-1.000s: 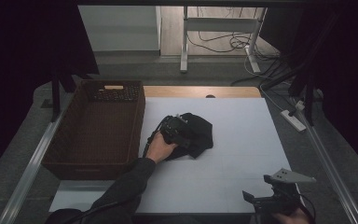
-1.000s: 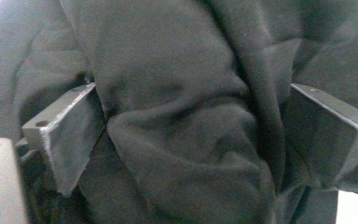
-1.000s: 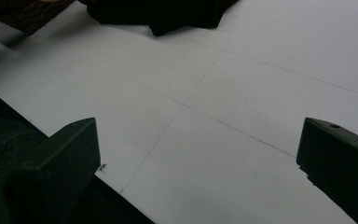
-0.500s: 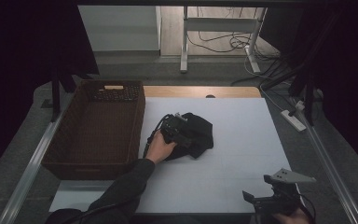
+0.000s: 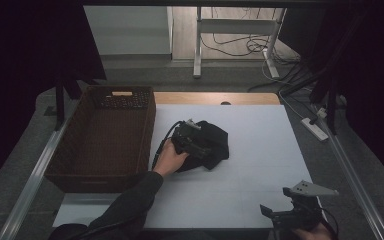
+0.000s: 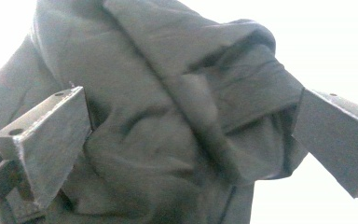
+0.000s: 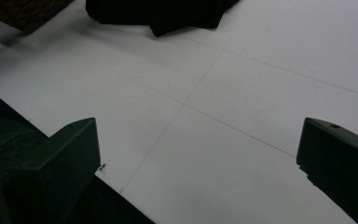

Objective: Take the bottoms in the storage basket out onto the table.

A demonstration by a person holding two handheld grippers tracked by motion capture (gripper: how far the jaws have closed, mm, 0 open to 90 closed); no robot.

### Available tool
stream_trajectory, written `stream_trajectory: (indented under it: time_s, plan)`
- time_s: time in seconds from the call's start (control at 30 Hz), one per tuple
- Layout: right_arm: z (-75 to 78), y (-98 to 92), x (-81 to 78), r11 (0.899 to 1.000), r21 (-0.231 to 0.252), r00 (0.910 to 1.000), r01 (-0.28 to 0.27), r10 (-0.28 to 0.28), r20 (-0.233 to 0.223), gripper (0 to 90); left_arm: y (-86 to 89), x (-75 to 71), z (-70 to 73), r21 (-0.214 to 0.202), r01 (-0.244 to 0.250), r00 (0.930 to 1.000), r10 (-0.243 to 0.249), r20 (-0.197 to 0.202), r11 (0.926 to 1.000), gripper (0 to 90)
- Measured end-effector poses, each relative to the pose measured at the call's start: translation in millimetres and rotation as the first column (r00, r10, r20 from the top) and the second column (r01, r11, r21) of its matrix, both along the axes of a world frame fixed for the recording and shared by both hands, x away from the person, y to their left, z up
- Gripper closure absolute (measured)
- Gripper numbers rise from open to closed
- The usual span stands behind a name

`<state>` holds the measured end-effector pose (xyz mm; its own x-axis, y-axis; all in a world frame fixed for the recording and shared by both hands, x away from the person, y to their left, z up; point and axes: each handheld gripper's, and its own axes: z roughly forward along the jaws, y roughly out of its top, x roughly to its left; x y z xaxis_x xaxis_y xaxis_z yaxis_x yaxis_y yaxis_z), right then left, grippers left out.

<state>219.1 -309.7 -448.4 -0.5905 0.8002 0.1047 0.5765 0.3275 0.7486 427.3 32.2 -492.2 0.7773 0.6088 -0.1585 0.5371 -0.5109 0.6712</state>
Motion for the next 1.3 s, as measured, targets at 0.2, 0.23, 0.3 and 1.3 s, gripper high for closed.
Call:
stream_trajectory:
  time_s: [0.2,0.23,0.3,1.3]
  plan:
    - [0.0,0.3,-0.5,1.0,-0.003,1.0,0.0,0.0,0.001,0.0,-3.6,-9.4,6.8,0.013,0.016,0.9997,-0.016,0.016,0.9998,0.0]
    - [0.1,0.3,-0.5,1.0,-0.003,1.0,0.001,-0.001,0.001,0.0,-3.5,-10.4,7.6,0.008,0.016,0.9998,-0.016,0.015,0.9998,0.0]
    - [0.0,0.3,-0.4,1.0,-0.003,1.0,0.001,-0.001,0.001,0.0,-2.8,-13.4,10.2,0.003,0.02,0.9996,-0.02,0.019,0.9998,0.0]
    - [0.2,0.9,-0.4,1.0,-0.004,1.0,0.004,-0.004,0.0,0.0,9.1,-47.5,17.6,-0.024,0.084,0.9954,-0.083,0.047,0.9962,0.0]
